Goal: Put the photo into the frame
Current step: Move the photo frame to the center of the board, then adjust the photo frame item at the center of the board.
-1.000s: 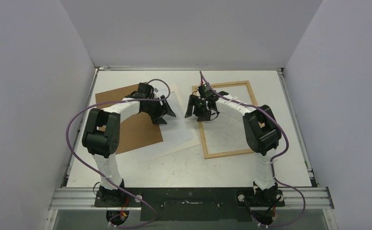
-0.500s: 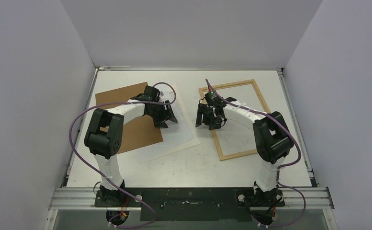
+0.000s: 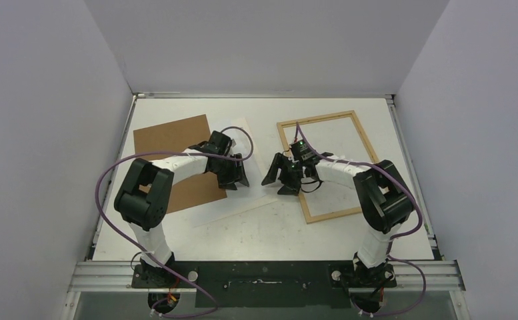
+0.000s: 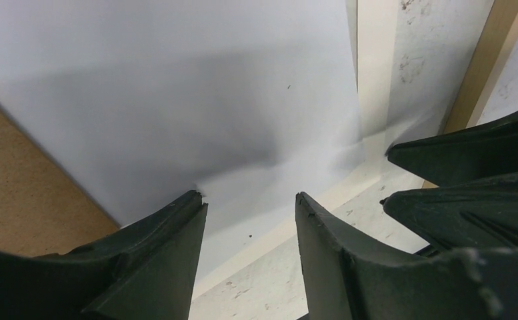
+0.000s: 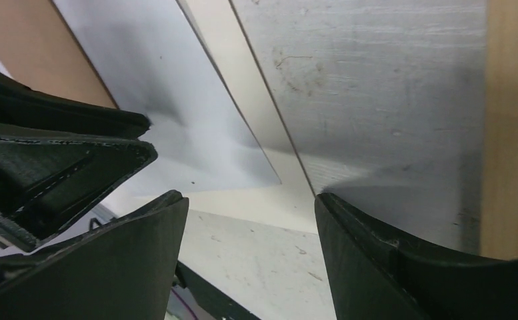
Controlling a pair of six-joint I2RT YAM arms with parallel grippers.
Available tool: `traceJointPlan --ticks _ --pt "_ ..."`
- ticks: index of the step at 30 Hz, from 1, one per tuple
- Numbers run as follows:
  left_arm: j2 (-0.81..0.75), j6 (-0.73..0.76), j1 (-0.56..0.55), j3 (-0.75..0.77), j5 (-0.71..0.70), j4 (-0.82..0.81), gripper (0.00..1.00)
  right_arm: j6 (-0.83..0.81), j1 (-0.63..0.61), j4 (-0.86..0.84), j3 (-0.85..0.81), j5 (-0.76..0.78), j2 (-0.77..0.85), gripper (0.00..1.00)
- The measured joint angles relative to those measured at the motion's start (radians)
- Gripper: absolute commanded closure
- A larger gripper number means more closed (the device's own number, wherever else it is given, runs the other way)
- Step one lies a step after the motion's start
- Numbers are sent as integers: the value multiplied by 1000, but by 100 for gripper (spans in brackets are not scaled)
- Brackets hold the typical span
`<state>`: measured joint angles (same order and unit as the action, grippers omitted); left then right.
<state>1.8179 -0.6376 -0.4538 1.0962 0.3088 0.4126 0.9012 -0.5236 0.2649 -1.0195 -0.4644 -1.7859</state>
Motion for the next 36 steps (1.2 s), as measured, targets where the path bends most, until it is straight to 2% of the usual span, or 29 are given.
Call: traceJointPlan --ticks 10,21,25,33,35,36 --pt "-19 -13 -2 -19 -49 1 51 149 4 -217 74 -154 -28 27" --pt "-82 -13 -2 -68 -145 48 50 246 4 -400 126 -218 -54 27" --pt "-103 -6 -2 -77 -173 84 50 218 4 -379 119 -214 -54 27" --pt "-146 22 10 -108 -256 190 49 56 -6 -185 73 -127 -6 28" --pt "-160 31 11 -110 -268 222 48 18 -6 -137 72 -97 14 33" --pt "-165 37 13 -109 -267 231 47 2 -6 -118 72 -84 23 39"
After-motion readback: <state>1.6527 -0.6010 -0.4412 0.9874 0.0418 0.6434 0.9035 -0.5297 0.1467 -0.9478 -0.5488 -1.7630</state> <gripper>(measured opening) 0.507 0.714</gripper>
